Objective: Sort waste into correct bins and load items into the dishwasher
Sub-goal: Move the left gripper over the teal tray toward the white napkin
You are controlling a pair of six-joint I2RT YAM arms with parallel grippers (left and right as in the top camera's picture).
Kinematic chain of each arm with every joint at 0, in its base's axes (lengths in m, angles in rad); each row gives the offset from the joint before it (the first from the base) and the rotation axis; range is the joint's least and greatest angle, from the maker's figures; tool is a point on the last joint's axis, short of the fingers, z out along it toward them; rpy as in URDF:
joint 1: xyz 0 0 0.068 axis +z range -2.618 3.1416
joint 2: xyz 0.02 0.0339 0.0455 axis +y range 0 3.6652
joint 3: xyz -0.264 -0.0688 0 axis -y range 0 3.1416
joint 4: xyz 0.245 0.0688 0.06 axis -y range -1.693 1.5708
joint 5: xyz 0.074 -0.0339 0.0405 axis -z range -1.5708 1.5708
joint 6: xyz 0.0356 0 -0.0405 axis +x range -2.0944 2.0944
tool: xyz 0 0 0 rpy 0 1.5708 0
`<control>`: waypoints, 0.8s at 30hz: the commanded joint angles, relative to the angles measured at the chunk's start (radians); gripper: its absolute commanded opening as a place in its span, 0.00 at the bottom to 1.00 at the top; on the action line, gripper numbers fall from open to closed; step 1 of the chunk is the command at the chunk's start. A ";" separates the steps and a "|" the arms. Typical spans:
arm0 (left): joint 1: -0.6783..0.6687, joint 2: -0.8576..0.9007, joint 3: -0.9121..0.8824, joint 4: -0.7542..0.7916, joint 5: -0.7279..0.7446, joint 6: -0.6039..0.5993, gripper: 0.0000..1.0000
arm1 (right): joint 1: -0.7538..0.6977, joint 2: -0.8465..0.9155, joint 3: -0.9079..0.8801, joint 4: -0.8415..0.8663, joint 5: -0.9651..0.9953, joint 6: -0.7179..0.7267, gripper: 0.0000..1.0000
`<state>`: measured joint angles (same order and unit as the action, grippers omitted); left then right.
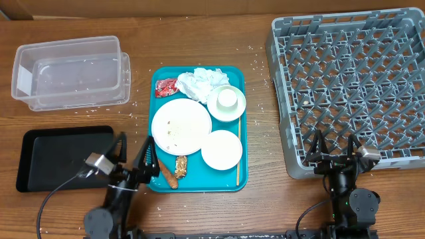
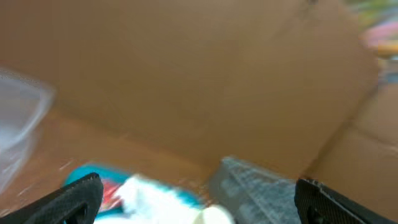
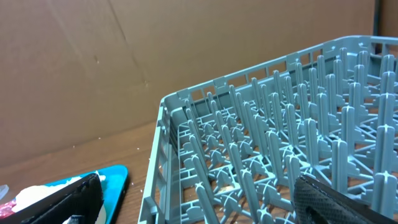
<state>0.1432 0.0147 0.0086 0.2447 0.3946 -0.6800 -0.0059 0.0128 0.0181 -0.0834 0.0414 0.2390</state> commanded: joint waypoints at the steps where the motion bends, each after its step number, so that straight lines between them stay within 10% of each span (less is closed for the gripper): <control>1: -0.005 -0.008 0.032 0.038 0.101 -0.063 1.00 | -0.001 -0.010 -0.010 0.003 0.005 -0.003 1.00; 14: -0.005 0.523 0.765 -0.695 0.149 0.367 1.00 | -0.001 -0.010 -0.010 0.003 0.005 -0.003 1.00; 24: -0.006 1.223 1.469 -1.241 0.586 0.562 1.00 | -0.001 -0.010 -0.010 0.003 0.005 -0.003 1.00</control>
<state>0.1432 1.1015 1.3293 -0.9497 0.7361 -0.2012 -0.0059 0.0128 0.0181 -0.0856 0.0418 0.2390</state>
